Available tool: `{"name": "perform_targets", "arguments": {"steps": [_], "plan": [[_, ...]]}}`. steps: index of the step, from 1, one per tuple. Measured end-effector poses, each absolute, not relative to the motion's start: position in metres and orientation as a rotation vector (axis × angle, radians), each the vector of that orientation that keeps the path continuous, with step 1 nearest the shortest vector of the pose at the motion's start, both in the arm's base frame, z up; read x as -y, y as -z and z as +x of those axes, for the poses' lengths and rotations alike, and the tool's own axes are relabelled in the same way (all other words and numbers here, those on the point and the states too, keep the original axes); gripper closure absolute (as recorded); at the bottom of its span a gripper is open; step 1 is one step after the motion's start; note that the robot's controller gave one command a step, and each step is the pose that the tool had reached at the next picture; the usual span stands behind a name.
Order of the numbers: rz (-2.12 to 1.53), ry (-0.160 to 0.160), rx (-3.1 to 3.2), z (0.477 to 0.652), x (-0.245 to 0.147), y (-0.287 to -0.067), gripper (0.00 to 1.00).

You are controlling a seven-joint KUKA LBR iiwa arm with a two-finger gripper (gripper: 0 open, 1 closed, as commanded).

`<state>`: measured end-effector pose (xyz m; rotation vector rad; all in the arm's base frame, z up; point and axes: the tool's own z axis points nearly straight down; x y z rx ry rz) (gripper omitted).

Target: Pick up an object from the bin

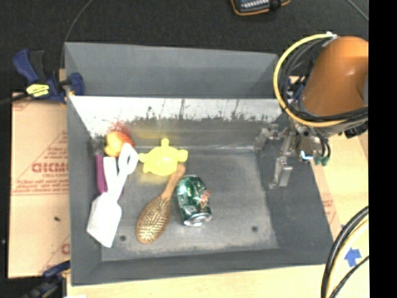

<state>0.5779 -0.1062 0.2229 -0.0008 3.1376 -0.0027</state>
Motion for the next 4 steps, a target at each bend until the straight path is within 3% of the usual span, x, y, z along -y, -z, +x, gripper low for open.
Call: {"name": "perform_targets", "arguments": {"steps": [1, 2, 3, 4], "plan": [[-0.114, 0.004, -3.13, 0.594, 0.041, -0.097, 0.0], [-0.37, 0.012, -3.104, 0.595, 0.014, -0.141, 0.0], [-0.459, 0.001, -3.099, 0.583, -0.058, -0.101, 0.0], [-1.117, 0.025, -2.905, 0.61, -0.059, -0.076, 0.0]]}}
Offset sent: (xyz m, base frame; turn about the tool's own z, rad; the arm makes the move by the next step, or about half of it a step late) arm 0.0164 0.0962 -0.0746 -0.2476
